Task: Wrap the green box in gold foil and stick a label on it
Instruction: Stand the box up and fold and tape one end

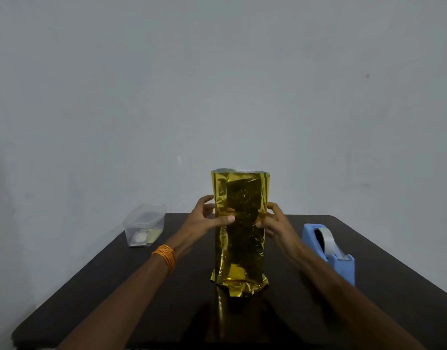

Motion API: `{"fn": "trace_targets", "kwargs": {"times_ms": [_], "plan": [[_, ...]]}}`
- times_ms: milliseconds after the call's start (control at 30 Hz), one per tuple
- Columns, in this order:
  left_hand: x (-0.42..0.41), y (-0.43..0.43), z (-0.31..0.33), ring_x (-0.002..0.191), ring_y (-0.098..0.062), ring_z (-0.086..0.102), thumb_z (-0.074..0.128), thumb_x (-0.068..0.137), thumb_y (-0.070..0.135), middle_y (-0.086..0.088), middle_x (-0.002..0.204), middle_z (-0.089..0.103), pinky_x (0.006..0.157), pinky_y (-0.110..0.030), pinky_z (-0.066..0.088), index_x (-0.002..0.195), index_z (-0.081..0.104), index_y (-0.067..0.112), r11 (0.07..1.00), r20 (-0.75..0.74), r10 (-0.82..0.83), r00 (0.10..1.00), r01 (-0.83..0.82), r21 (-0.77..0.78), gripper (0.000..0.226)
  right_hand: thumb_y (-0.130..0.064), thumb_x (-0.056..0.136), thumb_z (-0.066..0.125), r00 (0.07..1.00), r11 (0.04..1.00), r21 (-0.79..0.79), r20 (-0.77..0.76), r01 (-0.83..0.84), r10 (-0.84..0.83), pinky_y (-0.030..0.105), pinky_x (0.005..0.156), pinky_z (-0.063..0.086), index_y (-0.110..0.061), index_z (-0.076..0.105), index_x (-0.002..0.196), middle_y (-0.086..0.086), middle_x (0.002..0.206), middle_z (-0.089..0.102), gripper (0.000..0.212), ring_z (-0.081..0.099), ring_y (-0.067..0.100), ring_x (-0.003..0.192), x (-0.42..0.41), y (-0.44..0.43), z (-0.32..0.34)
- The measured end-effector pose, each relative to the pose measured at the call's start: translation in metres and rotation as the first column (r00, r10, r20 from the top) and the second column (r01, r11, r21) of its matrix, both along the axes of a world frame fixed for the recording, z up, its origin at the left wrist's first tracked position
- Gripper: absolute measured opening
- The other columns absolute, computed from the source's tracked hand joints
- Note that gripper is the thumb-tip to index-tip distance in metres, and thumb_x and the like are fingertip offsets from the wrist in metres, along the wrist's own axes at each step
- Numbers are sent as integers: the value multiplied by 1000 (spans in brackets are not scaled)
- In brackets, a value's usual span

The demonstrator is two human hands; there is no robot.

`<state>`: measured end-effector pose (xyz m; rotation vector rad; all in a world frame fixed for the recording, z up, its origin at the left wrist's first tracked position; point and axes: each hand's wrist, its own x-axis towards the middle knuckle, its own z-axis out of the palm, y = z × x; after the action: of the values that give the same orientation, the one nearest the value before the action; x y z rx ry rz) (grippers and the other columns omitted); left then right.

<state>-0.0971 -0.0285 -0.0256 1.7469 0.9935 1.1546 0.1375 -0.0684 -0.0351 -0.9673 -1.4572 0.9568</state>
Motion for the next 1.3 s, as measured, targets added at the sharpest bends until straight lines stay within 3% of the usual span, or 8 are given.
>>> {"fn": "trace_targets", "kwargs": {"times_ms": [167, 333, 500, 667, 767, 967, 1167, 1300], "plan": [[10, -4, -3, 121, -16, 59, 88, 70, 34, 1, 128, 62, 93, -27, 51, 136, 48, 23, 999, 70, -51, 996, 50, 13, 77, -25, 73, 63, 1000, 1000, -1, 9, -14, 14, 47, 100, 48, -27, 60, 124, 1, 115, 69, 51, 65, 19, 110, 0, 1, 1], [13, -16, 1, 117, -1, 51, 84, 64, 49, 14, 126, 53, 84, -17, 44, 141, 40, 27, 984, 56, 82, 995, -89, 156, 92, -30, 77, 63, 998, 1000, 7, 57, -19, 19, 45, 102, 45, -31, 54, 134, -3, 122, 67, 58, 62, 16, 115, 1, -1, 1], [29, -48, 15, 72, -8, 58, 64, 93, 25, 7, 76, 61, 59, -16, 42, 85, 60, 16, 679, 315, 351, 882, -471, 563, 13, -35, 82, 66, 992, 996, 58, 104, 61, -67, 39, 101, 46, -31, 42, 142, -3, 127, 60, 65, 59, 13, 117, 9, -8, -2], [73, -67, 15, 55, -13, 55, 59, 91, 34, 5, 58, 56, 49, -31, 44, 67, 60, 15, 642, 27, 252, 967, -188, 743, 30, -17, 95, 65, 935, 924, 202, 76, 326, -346, 28, 82, 53, -21, 65, 115, 1, 101, 70, 20, 66, 4, 93, 38, -26, -1], [110, -63, 5, 57, -14, 57, 62, 91, 32, 3, 59, 59, 54, -37, 47, 66, 60, 16, 720, -77, 181, 980, -79, 689, 30, -19, 93, 66, 843, 843, 251, 144, 476, -518, 22, 73, 52, -18, 72, 94, -3, 86, 72, 6, 67, 6, 82, 65, -44, 0], [177, -39, -32, 70, -12, 66, 69, 85, 24, 3, 72, 69, 68, -38, 56, 80, 71, 17, 909, -222, 24, 975, 72, 410, 9, -15, 89, 64, 657, 724, 122, 338, 679, -674, 29, 57, 41, 3, 67, 74, 5, 64, 64, 24, 54, 19, 62, 137, -72, -14], [220, -39, -55, 79, -8, 64, 75, 83, 29, 1, 87, 71, 69, -22, 50, 96, 75, 15, 948, -337, -97, 936, 190, 254, 19, -31, 93, 63, 789, 772, -201, 291, 603, -541, 28, 57, 31, -13, 58, 65, 1, 60, 47, 33, 40, 14, 56, 159, -78, -26], [231, -40, -62, 83, -19, 67, 83, 74, 43, -5, 91, 72, 70, -36, 54, 89, 72, 11, 949, -439, -105, 892, 222, 222, 37, -21, 94, 63, 885, 820, -333, 155, 465, -438, 23, 51, 37, -9, 64, 72, 3, 62, 58, 26, 51, 11, 52, 147, -76, -21]]}}
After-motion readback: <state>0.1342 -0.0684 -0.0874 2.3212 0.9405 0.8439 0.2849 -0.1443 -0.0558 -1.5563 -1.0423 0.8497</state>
